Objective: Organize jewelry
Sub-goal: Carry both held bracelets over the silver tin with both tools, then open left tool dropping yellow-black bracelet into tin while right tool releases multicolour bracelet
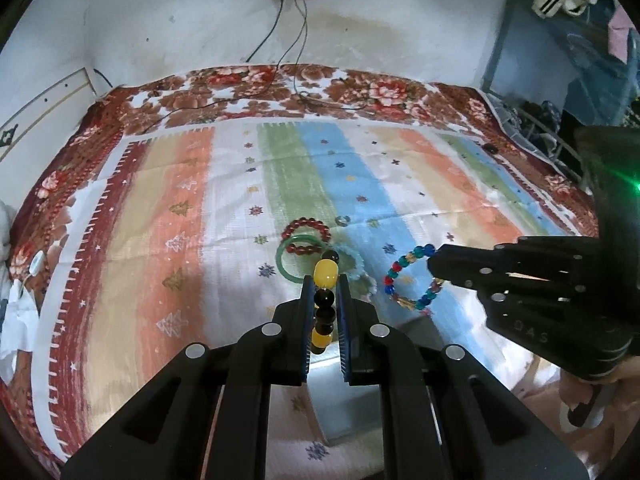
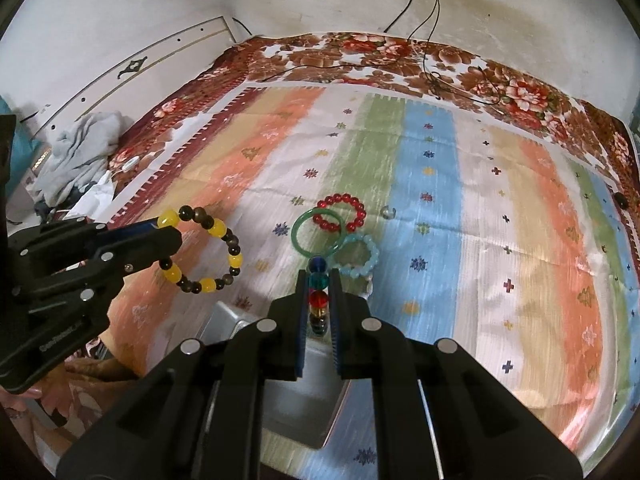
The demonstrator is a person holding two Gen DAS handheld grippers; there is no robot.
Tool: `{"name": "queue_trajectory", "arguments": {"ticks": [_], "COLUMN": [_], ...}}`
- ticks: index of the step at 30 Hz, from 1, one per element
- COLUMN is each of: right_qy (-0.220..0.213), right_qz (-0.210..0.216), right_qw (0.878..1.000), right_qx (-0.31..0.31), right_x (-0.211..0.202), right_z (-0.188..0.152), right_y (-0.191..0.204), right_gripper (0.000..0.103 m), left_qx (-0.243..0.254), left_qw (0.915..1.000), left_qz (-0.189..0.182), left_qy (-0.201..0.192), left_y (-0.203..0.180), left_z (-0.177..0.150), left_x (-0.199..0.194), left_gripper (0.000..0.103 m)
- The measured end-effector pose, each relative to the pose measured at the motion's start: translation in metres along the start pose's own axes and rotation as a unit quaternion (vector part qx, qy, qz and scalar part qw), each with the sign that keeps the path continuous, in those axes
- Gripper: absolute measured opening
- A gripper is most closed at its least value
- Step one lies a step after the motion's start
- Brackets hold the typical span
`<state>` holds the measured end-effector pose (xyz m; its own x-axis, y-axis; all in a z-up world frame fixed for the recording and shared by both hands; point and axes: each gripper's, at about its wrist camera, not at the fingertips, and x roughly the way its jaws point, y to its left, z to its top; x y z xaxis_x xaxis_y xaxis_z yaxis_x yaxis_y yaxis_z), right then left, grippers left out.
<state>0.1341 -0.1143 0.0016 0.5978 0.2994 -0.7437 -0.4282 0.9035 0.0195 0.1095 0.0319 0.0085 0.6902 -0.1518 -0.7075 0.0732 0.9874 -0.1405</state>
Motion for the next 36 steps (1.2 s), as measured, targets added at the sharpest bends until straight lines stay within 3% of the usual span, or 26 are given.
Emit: {"name": "queue_trajectory", "arguments": {"ticks": [12, 25, 26, 29, 36], "right_qy": [0.018, 0.035, 0.036, 0.035, 0.034], "right_qz": [0.008, 0.013, 0.010, 0.005, 0.004], "right_qw": [1.000, 0.999, 0.999, 0.999, 0.999], "right_qx": [-0.003, 0.002, 0.004, 0.015, 0.043], "right_x": [-0.014, -0.006, -0.005, -0.003, -0.003], "right_z": [-0.047, -0.054, -0.054, -0.053, -0.048], "right_y": [0.010, 0.009, 0.008, 0.003, -0.016], "right_gripper": [0.011, 0.011, 0.012, 0.036, 0.037], "left_qx": [0.032, 0.040, 0.042, 0.045, 0.014], "left_qw": [0.9994, 0.9989, 0.9987, 0.9984, 0.9993], "left_qz": [-0.008, -0.005, -0.005, -0.002, 0.000], "left_qy": [0.008, 0.027, 0.030, 0.034, 0.035], "left_y": [-0.030, -0.037, -0.037, -0.036, -0.019], "left_z": [-0.041, -0.049, -0.049, -0.048, -0.041], "left_x": [-0.016, -0.007, -0.005, -0.001, 0.002], "left_gripper": [0.010, 0.011, 0.012, 0.025, 0.033]}}
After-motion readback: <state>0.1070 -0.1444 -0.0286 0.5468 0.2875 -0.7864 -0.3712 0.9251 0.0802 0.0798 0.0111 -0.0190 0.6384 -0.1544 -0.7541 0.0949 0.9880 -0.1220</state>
